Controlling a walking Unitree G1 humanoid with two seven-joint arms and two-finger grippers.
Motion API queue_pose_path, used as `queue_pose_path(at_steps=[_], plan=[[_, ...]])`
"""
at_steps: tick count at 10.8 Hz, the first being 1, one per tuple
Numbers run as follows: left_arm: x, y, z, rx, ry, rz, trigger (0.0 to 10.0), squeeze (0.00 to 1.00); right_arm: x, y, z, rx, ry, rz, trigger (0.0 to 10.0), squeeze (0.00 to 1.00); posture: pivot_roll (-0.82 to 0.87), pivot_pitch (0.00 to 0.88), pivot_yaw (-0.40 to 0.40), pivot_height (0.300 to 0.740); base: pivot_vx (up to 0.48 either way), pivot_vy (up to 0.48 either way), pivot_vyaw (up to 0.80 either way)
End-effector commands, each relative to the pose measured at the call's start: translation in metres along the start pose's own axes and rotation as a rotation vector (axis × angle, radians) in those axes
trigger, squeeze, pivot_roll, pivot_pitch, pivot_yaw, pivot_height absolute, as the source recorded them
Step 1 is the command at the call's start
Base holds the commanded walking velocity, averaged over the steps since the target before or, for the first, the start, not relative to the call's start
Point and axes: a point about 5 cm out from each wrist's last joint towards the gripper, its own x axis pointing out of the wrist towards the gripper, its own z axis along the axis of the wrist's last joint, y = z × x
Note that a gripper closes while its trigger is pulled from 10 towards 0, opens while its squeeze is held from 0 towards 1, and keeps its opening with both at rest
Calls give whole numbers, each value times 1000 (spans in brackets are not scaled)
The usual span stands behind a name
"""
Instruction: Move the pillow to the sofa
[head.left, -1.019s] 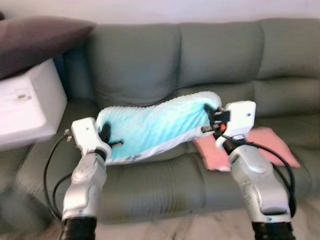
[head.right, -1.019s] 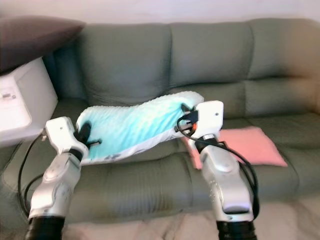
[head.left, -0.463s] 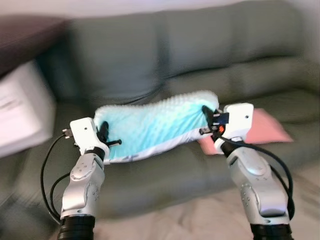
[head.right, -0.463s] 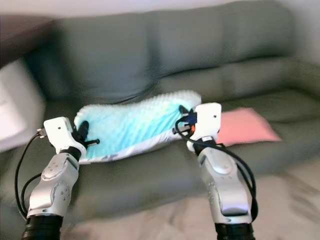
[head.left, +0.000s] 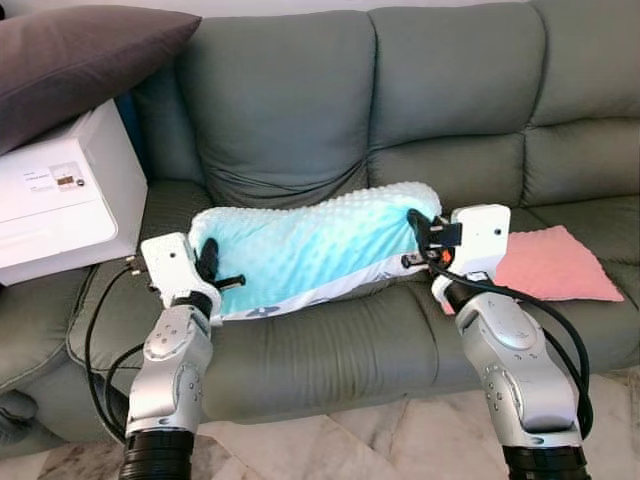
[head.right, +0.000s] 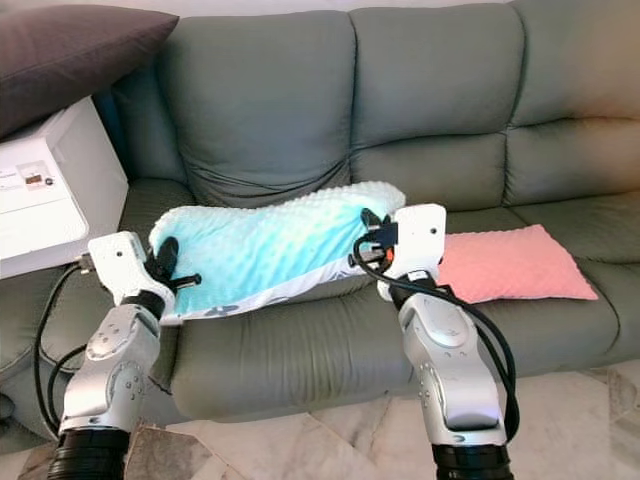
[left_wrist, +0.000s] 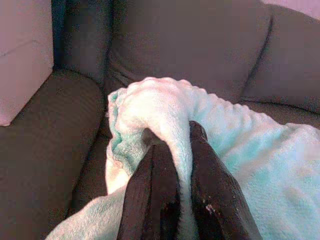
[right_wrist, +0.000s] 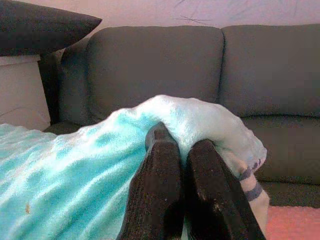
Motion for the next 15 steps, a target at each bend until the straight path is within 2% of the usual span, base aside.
queue_pose_path(at_steps=[1,12,14,15], plan=[[2,-2,8,0,-37,-17,10000,0,1,-1,7,-1,-29,1,10000,0,-196,0,29,740,0,0,0],[1,-1,6,7,-32,-20,10000,0,-1,0,5,2,-24,1,10000,0,-201,0,32,740,468,0,0],[3,4,6,41,-33,41,10000,0,-2,1,5,-15,-28,16,10000,0,-200,0,33,740,0,0,0],[3,6,7,57,-36,51,10000,0,-2,2,5,-20,-32,21,10000,0,-200,0,33,740,0,0,775]])
